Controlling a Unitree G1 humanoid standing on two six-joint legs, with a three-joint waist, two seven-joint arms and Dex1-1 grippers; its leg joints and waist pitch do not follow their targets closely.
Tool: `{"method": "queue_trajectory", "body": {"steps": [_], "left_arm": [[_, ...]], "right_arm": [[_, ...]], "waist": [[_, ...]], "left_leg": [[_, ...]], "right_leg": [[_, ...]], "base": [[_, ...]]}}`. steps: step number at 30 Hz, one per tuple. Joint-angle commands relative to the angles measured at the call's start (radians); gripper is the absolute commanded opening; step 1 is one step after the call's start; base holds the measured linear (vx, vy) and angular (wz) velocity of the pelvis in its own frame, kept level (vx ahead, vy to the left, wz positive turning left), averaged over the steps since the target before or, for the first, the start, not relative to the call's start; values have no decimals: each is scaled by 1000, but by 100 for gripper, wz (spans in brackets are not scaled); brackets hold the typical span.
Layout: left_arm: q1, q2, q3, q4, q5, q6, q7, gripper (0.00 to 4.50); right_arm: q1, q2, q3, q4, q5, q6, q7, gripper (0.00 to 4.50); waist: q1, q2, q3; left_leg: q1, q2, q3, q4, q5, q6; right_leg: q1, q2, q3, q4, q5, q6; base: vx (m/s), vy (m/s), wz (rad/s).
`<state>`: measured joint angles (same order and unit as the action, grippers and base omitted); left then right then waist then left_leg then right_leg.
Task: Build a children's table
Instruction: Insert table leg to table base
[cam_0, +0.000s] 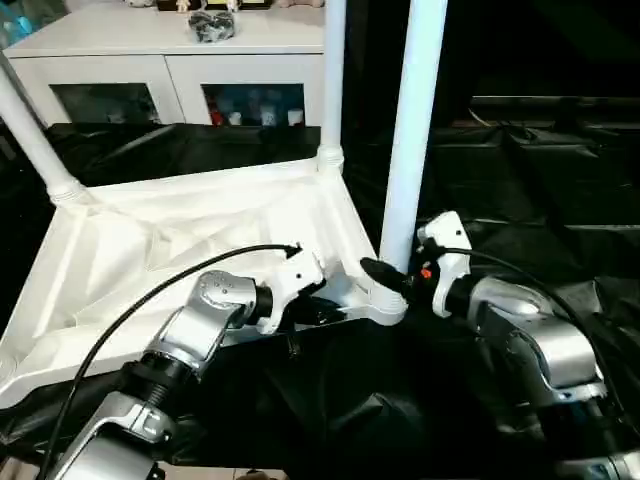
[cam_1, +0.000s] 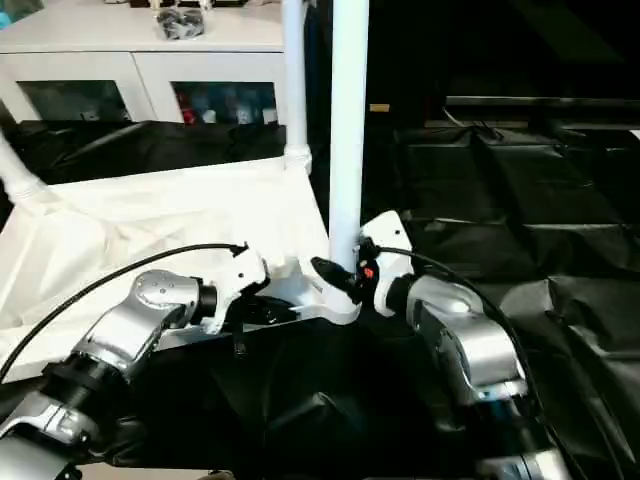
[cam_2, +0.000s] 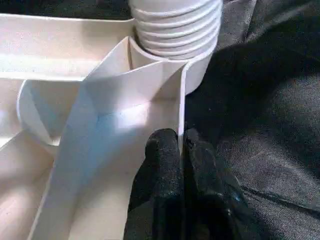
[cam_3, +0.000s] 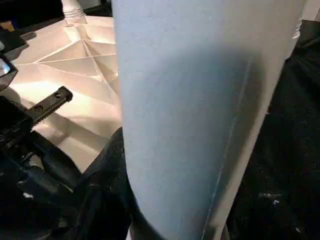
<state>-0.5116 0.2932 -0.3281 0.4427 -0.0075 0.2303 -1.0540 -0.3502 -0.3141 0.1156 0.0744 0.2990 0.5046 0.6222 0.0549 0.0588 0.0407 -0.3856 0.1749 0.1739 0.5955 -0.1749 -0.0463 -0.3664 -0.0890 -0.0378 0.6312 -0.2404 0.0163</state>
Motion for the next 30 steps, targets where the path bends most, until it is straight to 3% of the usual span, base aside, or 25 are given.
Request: {"method": "queue_trajectory", "body": {"steps": [1, 2, 4, 9, 10, 16, 20, 27, 30], "left_arm": [[28, 2, -4, -5, -25, -6, -19, 58], [29, 13, -9, -2, -15, -14, -20, 61], [30, 37, -16, 12, 8, -23, -22, 64], [31, 57, -16, 25, 11, -18, -44, 64], [29, 59, -15, 29, 10, -15, -49, 36], [15, 45, 12, 75, -19, -29, -33, 2], [16, 46, 2, 78, -19, -24, -49, 0], [33, 51, -15, 73, -10, -34, -59, 0], [34, 50, -11, 73, -12, -36, -55, 0]], "right_arm": [[-16, 10, 8, 17, -7, -16, 13, 191], [-20, 14, 9, 26, -10, -20, 13, 191], [-23, 20, 11, 37, -12, -26, 12, 191], [-28, 24, 10, 48, -11, -34, 11, 191], [-30, 25, 10, 52, -13, -37, 12, 191], [-37, 30, 13, 68, -19, -46, 20, 191], [-42, 27, 20, 79, -20, -45, 32, 191], [-45, 33, 14, 91, -9, -41, 52, 191], [-42, 40, -3, 97, 1, -44, 54, 191]], "waist": [[5, -25, -59], [7, -16, -60], [5, -16, -60], [-1, -18, -56], [-3, -17, -55], [-5, -18, -53], [-6, -21, -51], [-7, -23, -53], [-7, -25, -50]], "left_leg": [[14, 44, -12, -67, -141, 49], [14, 45, -14, -67, -133, 52], [14, 44, -14, -67, -132, 54], [15, 44, -14, -72, -179, 37], [16, 45, -15, -74, -190, 31], [17, 44, -13, -74, -203, 26], [18, 46, -14, -78, -222, 18], [16, 46, -13, -76, -194, 30], [17, 46, -13, -78, -217, 27]], "right_leg": [[30, -54, 33, -77, -62, -234], [29, -54, 32, -74, -38, -239], [29, -51, 31, -73, -10, -244], [29, -54, 32, -80, -66, -242], [28, -53, 32, -80, -77, -241], [26, -53, 33, -83, -89, -247], [25, -55, 35, -87, -146, -234], [26, -54, 35, -84, -102, -237], [23, -56, 35, -89, -151, -235]], "base": [[0, 0, 0], [0, 0, 0], [0, 0, 0], [0, 0, 0], [0, 0, 0], [0, 0, 0], [0, 0, 0], [0, 0, 0], [0, 0, 0]]}}
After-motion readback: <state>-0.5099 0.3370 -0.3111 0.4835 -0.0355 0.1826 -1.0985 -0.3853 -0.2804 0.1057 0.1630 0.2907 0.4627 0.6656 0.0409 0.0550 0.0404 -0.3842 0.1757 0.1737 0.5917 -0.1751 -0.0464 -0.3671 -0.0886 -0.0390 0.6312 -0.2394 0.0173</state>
